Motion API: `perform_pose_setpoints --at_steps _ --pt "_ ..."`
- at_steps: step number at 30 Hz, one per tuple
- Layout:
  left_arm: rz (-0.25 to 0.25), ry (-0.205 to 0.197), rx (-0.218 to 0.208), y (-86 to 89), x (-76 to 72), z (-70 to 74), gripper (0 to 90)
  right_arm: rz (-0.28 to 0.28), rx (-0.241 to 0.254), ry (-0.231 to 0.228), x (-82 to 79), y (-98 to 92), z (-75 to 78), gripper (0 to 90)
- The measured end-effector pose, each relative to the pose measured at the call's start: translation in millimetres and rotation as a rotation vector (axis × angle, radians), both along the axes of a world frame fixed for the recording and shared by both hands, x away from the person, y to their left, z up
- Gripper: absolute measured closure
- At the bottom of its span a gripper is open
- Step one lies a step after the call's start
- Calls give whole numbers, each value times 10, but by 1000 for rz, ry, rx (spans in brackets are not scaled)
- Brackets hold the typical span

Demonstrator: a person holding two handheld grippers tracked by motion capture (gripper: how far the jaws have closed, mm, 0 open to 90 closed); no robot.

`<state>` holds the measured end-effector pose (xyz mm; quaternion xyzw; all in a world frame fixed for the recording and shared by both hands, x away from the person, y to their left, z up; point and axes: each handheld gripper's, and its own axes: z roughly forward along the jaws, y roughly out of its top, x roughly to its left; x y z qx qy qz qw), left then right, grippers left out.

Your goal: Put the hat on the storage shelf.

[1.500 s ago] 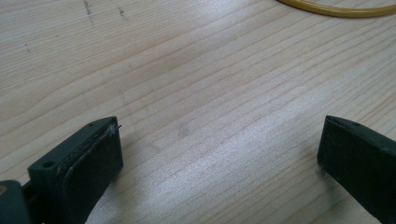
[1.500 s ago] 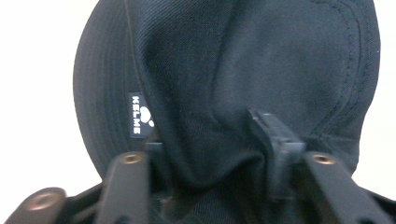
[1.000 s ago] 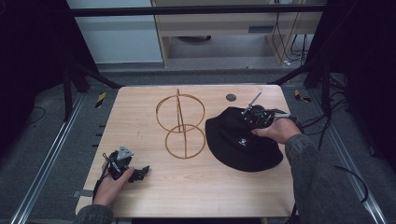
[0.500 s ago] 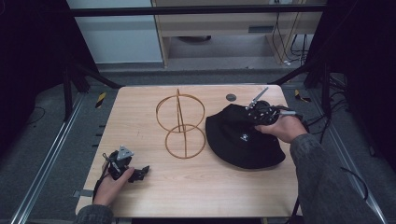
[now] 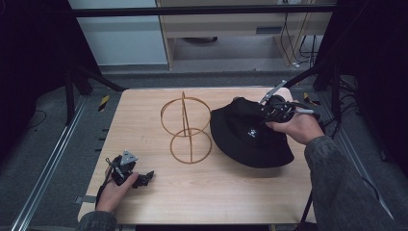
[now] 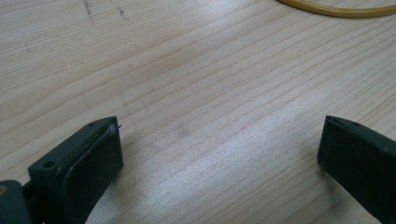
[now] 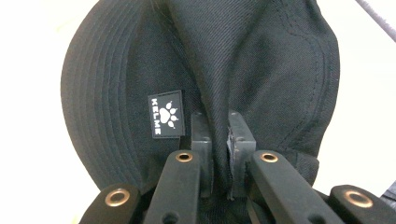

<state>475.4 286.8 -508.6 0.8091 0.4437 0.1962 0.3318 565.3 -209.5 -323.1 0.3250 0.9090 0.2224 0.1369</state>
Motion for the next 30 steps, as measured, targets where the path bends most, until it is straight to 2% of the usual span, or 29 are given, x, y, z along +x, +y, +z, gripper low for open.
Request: perform_pose_setpoints --at_steps 10,11,16,27,30 --pt "3 -2 -4 -3 0 -2 0 -8 11 -100 -130 -15 424 850" --pt "3 -2 -4 -3 0 -2 0 -8 11 -100 -130 -15 424 850" --pt "3 -1 -5 -3 -1 -2 0 -9 12 -139 -187 -31 614 850" --pt "4 -2 -4 -4 -1 -2 0 -25 70 -201 -320 -124 851 850" --pt "4 -1 -4 -4 -1 -2 0 -18 96 -235 -382 -131 963 850"
